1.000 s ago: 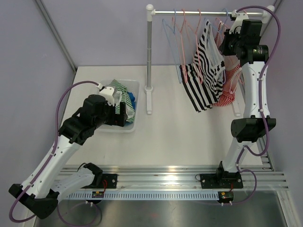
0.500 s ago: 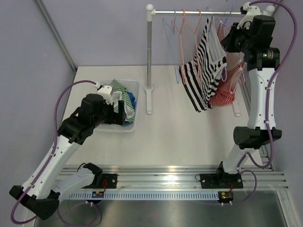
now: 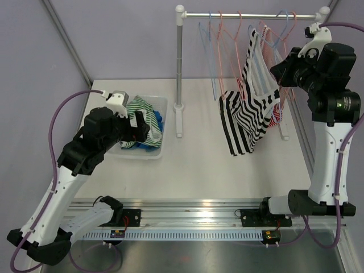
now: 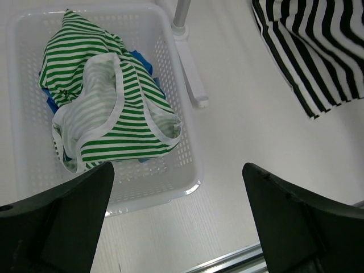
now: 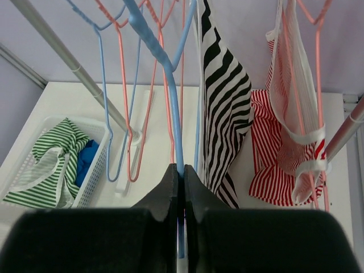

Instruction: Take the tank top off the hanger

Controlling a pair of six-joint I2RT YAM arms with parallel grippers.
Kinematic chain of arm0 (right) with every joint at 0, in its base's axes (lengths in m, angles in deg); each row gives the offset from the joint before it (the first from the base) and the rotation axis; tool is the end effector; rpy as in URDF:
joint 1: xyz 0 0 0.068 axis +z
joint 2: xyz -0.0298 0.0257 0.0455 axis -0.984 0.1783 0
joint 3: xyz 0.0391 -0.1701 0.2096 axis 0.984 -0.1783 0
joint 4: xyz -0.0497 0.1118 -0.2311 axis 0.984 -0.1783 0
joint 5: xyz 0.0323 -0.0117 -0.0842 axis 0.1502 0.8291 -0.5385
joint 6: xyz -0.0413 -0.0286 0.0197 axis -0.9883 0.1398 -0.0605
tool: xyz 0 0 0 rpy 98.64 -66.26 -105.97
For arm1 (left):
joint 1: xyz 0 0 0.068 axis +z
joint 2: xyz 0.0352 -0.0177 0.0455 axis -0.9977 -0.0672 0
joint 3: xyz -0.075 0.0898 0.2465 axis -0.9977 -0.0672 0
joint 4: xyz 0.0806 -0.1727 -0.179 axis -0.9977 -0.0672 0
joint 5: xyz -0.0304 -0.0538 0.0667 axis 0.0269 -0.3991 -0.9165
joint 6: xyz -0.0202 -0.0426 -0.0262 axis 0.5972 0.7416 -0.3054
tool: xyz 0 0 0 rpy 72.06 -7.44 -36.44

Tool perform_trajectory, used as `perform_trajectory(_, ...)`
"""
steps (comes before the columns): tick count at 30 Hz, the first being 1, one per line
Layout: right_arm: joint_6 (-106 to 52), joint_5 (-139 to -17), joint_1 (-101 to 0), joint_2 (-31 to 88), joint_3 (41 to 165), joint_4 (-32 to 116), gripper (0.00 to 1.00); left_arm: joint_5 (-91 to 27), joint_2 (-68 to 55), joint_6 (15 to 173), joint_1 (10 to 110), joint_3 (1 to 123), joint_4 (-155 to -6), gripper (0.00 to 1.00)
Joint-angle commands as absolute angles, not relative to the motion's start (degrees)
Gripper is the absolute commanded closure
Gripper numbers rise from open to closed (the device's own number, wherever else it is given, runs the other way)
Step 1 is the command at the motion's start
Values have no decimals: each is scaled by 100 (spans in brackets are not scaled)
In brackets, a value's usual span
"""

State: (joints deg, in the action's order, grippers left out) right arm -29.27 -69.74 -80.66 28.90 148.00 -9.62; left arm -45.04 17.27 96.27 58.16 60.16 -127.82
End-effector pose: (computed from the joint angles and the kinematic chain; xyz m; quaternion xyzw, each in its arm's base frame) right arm 0.2391 0.0061 0.5507 -0.0499 0.7787 0.1295 0.6118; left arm 0.1494 -0.0760 0.4059 0.0803 0.8475 -0.1549 0.5012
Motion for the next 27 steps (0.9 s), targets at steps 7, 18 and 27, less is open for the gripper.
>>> perform_trajectory(7, -2664, -6848, -8087, 934, 13205, -965, 100, -4505, 1398, 10097, 5241, 6968, -12149, 1)
perform_trajectory(18, -2576, -6841, -7817, -887, 12879, -2352, 100, -5086, -122, 9334, 2947, 8410, -10753, 1)
perform_trajectory(27, -2497, -6479, -7156, -1372, 12975, -2661, 100, -4137, -1272, 8850, 2541, 8884, -8844, 1)
